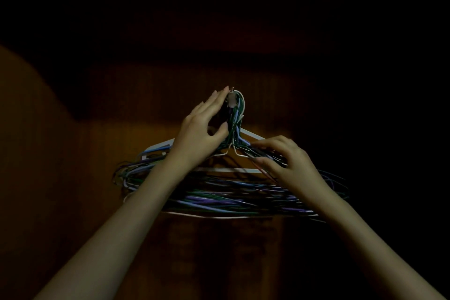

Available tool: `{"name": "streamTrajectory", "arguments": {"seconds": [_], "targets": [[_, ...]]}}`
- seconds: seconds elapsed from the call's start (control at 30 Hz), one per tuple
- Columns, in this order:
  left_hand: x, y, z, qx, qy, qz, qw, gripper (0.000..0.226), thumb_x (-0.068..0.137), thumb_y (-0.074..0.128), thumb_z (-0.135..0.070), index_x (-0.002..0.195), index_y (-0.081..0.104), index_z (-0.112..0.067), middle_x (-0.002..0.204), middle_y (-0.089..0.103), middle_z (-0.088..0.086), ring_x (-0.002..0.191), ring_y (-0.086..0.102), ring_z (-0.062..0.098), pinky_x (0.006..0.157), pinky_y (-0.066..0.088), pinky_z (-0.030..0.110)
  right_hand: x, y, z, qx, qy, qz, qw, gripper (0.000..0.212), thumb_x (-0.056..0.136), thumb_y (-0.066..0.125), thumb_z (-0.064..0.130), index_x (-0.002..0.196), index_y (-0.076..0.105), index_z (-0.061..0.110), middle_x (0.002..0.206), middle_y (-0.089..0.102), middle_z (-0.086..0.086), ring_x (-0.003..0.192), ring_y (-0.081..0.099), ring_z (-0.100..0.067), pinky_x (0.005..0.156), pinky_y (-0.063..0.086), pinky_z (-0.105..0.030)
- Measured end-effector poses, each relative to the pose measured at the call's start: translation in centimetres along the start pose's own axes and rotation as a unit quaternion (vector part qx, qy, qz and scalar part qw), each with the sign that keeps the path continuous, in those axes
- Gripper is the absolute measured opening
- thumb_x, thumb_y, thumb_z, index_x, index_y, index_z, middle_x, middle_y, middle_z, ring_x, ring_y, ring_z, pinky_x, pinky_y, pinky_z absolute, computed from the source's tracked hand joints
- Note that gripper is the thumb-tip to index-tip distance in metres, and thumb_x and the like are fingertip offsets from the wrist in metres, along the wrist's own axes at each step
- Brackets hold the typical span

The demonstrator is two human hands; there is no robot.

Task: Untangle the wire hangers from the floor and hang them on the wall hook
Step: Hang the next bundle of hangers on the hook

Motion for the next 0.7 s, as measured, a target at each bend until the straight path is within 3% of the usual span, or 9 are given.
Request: {"name": "streamTrajectory", "arguments": {"seconds": [0.1,0.17,0.37,0.47,0.7], "targets": [[-1.3,-0.4,-0.4,0.081,0.023,-0.04,0.996,0.059,0.092,0.046,-0.024,0.147,0.023,-0.021,0.149,0.018,-0.015,0.138,0.006,-0.002,0.119,0.007,0.03,-0.5,0.1,0.3,-0.044,-0.005,0.002,0.999,0.032,0.09,0.056,0.028,0.121,0.057,0.027,0.109,0.051,0.012,0.107,0.044,-0.004,0.082,0.031,-0.007],[-2.4,-0.3,-0.6,0.106,0.019,-0.055,0.993,0.059,0.089,0.039,-0.029,0.146,0.026,-0.02,0.152,0.02,-0.01,0.14,0.006,0.002,0.117,0.006,0.028,-1.0,0.2,0.5,-0.08,-0.004,0.006,0.997,0.035,0.091,0.054,0.03,0.126,0.052,0.029,0.116,0.051,0.011,0.11,0.043,-0.005,0.087,0.032,-0.013],[-4.5,-1.3,-1.9,0.136,0.016,-0.099,0.986,0.054,0.085,0.034,-0.036,0.132,0.052,-0.017,0.139,0.048,0.003,0.132,0.039,0.019,0.107,0.03,0.039,-2.8,-0.2,0.9,-0.149,0.017,0.015,0.989,0.041,0.093,0.048,0.035,0.134,0.041,0.034,0.131,0.047,0.015,0.122,0.039,-0.003,0.096,0.03,-0.018],[-5.5,0.1,-3.1,0.148,0.029,-0.073,0.986,0.053,0.085,0.036,-0.037,0.133,0.05,-0.018,0.138,0.049,0.001,0.132,0.037,0.018,0.11,0.023,0.036,-4.5,-0.7,0.7,-0.187,0.044,0.02,0.981,0.045,0.093,0.045,0.039,0.137,0.036,0.034,0.138,0.043,0.014,0.126,0.036,-0.004,0.103,0.03,-0.025],[-7.6,4.9,-4.7,0.141,0.032,0.009,0.989,0.055,0.085,0.038,-0.036,0.139,0.043,-0.021,0.143,0.043,-0.002,0.137,0.031,0.015,0.114,0.011,0.033,-9.5,-3.3,-0.2,-0.288,0.091,0.019,0.953,0.054,0.093,0.044,0.042,0.143,0.028,0.028,0.147,0.035,0.009,0.135,0.031,-0.009,0.112,0.02,-0.026]]}}
Point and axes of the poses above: each hand's wrist, its own x-axis towards the middle knuckle, its own y-axis out of the palm, z = x × y, the point moved 10 cm from there along x, towards the middle knuckle
